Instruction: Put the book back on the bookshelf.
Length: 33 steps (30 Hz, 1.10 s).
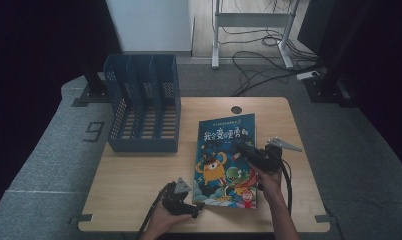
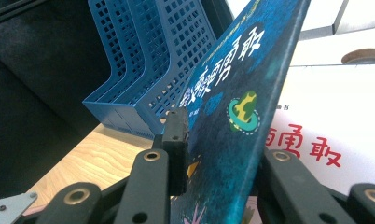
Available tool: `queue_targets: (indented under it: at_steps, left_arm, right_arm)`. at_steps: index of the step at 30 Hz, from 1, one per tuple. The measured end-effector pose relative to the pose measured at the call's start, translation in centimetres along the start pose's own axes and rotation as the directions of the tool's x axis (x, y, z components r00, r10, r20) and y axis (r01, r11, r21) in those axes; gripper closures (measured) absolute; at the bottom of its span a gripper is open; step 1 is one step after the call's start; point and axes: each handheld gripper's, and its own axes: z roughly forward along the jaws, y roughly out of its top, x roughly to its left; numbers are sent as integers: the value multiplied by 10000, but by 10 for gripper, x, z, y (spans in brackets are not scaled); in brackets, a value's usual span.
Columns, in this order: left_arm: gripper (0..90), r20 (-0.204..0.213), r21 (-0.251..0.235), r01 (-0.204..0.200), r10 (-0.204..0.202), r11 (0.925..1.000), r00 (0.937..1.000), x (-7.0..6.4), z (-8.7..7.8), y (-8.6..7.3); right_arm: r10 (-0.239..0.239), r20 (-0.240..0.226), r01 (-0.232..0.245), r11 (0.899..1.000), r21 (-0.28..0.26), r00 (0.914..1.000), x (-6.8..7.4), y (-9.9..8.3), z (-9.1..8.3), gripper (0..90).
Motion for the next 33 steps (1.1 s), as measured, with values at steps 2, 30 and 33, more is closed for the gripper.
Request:
queue_targets:
  at_steps: [2, 30, 33]
  left_arm:
    - [84, -11, 12, -61, 62, 10000, 10000, -1, 0, 0]
    - [67, -299, -162, -194, 189, 9997, 9994, -5, 3, -1]
    - [68, -338, -188, -179, 173, 9997, 9993, -6, 4, 0]
  right_arm:
    - [-88, 32, 89, 10000, -28, 10000, 2, 1, -1, 711]
    - [-649, -35, 647, 9970, -416, 9979, 14, 5, -8, 728]
    - [-696, -48, 693, 9966, -453, 9976, 14, 5, -8, 728]
